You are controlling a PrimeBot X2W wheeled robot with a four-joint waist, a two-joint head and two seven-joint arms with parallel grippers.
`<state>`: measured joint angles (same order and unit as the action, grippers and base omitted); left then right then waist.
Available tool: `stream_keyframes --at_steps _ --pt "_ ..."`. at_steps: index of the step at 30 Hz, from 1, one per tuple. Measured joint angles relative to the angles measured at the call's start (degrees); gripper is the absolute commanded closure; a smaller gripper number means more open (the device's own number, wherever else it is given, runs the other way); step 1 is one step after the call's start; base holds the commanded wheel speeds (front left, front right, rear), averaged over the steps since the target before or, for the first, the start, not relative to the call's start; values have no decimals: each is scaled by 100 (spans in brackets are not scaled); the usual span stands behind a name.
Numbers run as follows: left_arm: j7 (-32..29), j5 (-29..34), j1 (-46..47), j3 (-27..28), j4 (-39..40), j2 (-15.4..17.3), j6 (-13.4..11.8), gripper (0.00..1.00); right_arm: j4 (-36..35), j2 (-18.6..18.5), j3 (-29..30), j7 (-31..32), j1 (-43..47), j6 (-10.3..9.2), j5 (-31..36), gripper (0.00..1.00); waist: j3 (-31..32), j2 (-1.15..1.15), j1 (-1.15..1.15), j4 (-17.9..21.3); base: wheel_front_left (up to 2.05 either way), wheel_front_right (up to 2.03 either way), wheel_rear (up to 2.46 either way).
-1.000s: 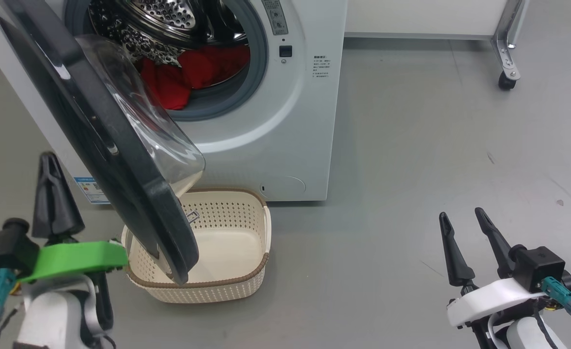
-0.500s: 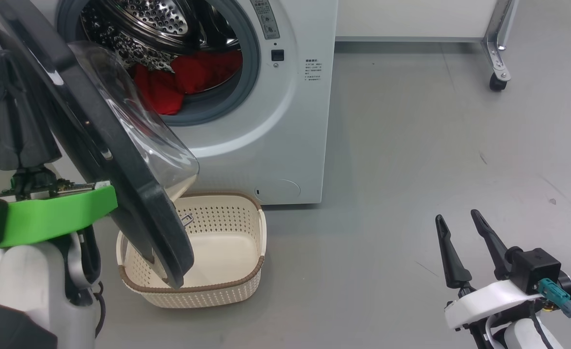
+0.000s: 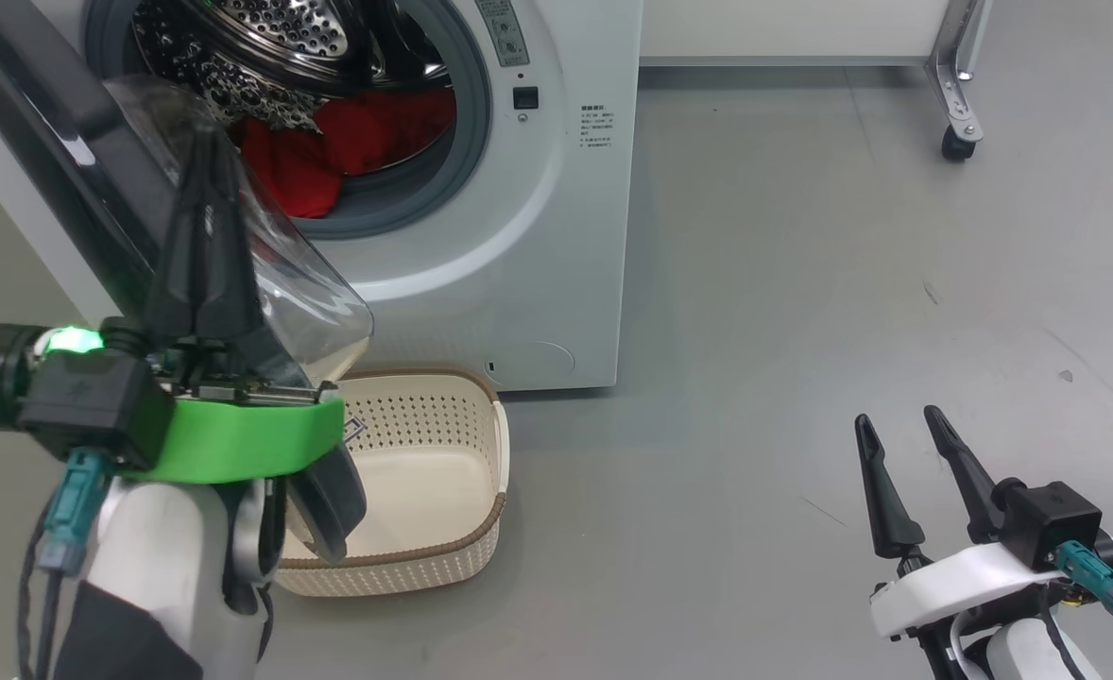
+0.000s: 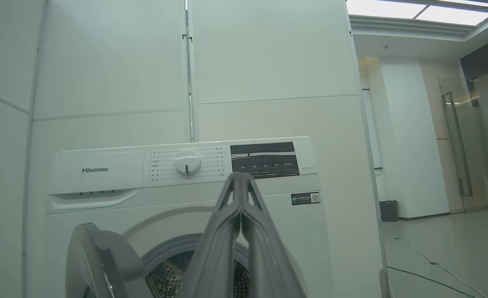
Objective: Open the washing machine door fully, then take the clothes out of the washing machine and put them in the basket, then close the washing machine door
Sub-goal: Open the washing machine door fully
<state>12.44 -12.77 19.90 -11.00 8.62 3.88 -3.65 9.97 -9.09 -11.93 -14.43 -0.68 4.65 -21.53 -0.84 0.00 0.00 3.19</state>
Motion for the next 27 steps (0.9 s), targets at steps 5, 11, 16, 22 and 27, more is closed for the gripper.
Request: stream_keyframes --at_steps 5,11,16,22,27 --pt "-181 -1 -138 -293 -198 -71 48 100 1 10 35 0 -1 26 1 0 -36 0 0 27 0 0 0" --pt "-469 -2 -454 -521 -599 -85 42 100 1 30 60 0 -4 34 26 0 -68 0 0 66 0 0 0" --pt "-655 -49 -644 -650 -861 -97 35 100 1 57 75 0 -6 62 49 0 -108 0 0 102 0 0 0" --pt "-845 -263 -812 -738 -1177 -108 -15 100 12 69 105 0 -6 77 51 0 -161 0 0 137 0 0 0" --pt "-933 -323 -827 -756 -1383 -112 -36 100 24 92 135 0 -8 82 52 0 -207 0 0 165 0 0 0"
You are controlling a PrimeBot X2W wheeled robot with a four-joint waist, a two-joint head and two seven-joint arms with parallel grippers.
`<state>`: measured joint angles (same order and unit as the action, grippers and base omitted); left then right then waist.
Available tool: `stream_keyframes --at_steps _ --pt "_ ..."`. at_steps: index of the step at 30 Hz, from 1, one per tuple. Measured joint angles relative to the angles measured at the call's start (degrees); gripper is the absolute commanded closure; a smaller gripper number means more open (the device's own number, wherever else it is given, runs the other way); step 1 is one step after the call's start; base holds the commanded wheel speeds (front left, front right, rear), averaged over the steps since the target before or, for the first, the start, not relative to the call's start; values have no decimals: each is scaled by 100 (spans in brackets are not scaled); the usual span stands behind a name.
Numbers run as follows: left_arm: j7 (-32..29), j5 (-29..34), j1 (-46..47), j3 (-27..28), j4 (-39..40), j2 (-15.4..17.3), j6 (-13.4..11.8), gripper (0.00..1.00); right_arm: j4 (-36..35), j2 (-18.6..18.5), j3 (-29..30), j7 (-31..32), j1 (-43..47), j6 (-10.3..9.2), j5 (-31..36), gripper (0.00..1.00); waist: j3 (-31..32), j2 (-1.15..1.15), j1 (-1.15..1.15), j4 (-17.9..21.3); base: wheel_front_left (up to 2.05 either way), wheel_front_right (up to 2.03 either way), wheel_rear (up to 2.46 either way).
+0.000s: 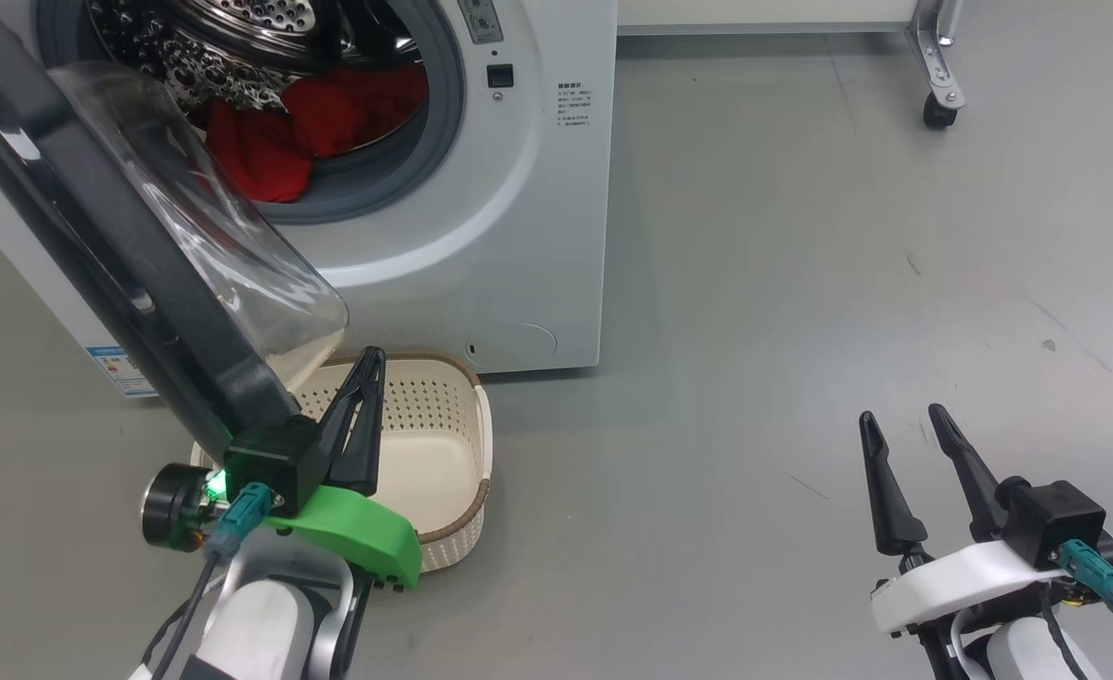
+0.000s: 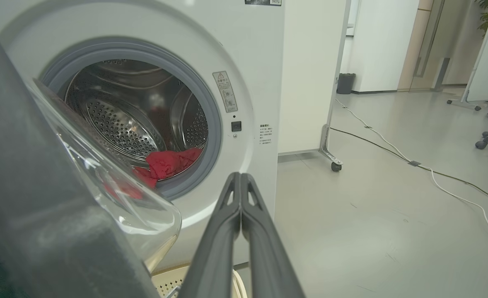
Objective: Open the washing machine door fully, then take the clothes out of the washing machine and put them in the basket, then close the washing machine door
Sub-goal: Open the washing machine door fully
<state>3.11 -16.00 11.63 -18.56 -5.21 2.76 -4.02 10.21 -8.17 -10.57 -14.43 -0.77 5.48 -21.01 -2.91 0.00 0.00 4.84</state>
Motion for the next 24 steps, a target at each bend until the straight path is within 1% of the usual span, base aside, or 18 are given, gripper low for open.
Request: stream_keyframes --at_steps 9,11,18,24 --pt "-163 -86 -27 43 -335 -4 -82 100 30 57 29 0 -24 3 9 0 -72 0 0 42 0 0 0" --pt "-186 -101 -29 79 -369 -5 -109 100 36 62 38 0 -25 43 9 0 -84 0 0 48 0 0 0" --pt "-204 -168 -29 197 -541 -9 -171 100 67 78 67 0 -31 51 18 0 -112 0 0 54 0 0 0" --pt "-205 -225 -29 283 -648 -21 -176 100 89 90 89 0 -34 53 25 0 -116 0 0 45 0 0 0"
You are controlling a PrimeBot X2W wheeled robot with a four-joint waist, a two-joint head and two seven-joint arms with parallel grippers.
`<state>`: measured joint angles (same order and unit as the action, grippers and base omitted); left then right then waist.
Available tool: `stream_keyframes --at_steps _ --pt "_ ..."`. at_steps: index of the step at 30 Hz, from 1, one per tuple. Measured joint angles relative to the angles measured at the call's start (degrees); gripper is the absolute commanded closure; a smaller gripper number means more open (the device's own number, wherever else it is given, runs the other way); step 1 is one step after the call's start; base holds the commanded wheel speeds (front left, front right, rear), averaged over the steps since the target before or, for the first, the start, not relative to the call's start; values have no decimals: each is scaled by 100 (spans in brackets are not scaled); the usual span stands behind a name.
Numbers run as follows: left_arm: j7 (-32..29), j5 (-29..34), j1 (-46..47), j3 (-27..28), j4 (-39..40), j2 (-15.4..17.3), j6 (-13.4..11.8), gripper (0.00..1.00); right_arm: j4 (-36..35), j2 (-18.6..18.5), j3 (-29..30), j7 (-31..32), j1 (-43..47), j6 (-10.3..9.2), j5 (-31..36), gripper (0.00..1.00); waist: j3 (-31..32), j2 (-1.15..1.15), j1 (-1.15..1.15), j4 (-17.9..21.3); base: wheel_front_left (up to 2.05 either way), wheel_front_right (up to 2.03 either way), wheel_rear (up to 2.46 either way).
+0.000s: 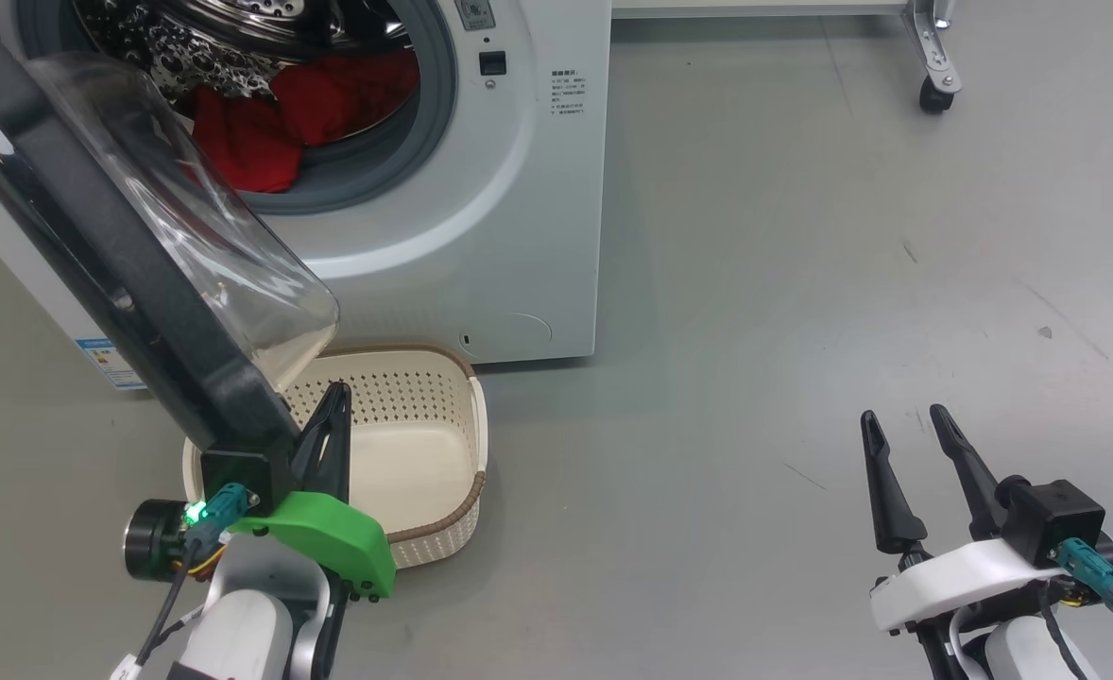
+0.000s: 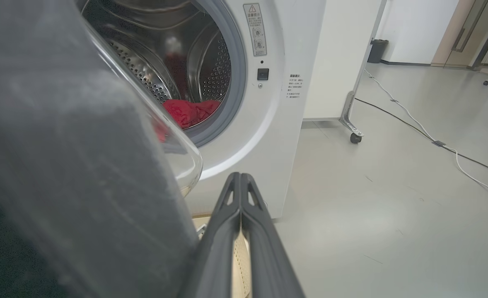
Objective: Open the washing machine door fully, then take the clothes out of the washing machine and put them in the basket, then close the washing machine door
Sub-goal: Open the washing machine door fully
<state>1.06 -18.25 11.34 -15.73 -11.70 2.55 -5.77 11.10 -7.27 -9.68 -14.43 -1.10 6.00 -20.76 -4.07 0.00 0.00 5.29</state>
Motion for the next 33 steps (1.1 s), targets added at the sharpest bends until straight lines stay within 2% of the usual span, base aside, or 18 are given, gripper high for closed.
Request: stream_keyframes --at_steps 19,33 --pt "55 -15 10 -38 -175 -43 -32 100 73 24 36 0 -5 47 24 0 15 0 0 -88 0 0 0" --pt "154 -52 13 -210 -290 -67 -46 100 77 12 70 0 1 51 67 0 52 0 0 -455 0 0 0"
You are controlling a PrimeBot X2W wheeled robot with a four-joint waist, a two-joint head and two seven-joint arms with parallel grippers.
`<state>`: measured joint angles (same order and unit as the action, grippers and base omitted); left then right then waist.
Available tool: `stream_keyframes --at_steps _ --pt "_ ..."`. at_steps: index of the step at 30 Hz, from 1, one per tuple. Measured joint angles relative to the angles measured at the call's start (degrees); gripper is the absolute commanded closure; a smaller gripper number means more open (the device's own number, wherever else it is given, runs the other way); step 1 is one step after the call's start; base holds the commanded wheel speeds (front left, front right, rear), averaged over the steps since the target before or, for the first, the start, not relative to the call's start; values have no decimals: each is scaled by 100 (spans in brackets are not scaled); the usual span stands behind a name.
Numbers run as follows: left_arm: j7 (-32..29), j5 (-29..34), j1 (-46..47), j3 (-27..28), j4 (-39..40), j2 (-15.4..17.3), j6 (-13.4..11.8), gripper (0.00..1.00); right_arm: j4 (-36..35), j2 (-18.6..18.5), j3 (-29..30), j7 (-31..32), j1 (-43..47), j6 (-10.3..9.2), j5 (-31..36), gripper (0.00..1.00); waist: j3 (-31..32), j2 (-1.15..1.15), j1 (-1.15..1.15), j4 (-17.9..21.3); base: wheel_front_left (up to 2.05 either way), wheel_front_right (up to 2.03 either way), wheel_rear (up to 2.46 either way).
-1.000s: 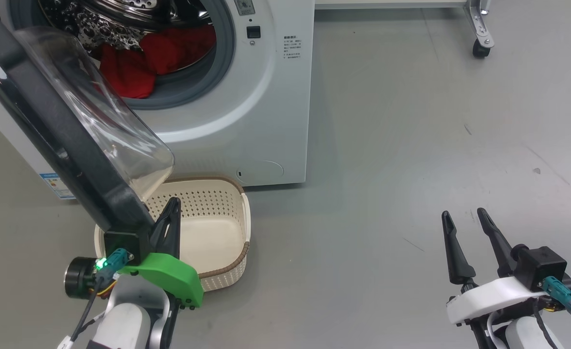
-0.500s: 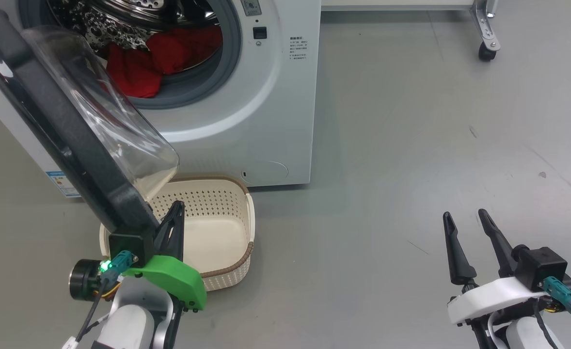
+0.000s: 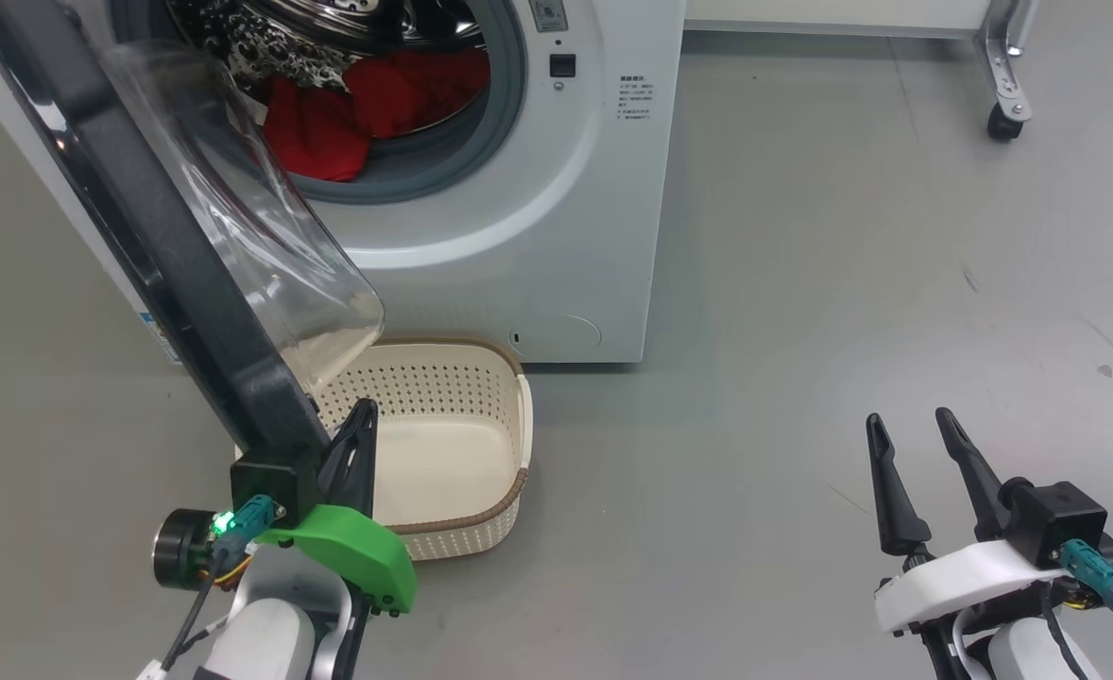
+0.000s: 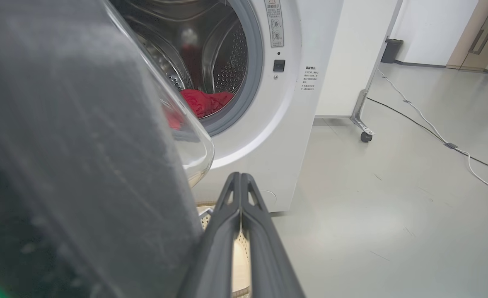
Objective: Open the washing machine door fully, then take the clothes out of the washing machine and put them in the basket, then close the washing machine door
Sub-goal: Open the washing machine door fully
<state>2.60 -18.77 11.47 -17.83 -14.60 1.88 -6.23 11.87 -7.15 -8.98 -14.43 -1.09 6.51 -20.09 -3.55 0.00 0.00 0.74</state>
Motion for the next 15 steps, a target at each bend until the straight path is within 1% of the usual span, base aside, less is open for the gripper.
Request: stream_keyframes --at_steps 8,15 --pt "54 -133 2 -112 -52 -2 0 100 0 -19 11 0 9 15 1 0 10 0 0 -316 0 0 0" --pt "109 -142 3 -83 -100 -19 0 100 0 -27 -44 0 10 45 19 0 11 0 0 -628 0 0 0"
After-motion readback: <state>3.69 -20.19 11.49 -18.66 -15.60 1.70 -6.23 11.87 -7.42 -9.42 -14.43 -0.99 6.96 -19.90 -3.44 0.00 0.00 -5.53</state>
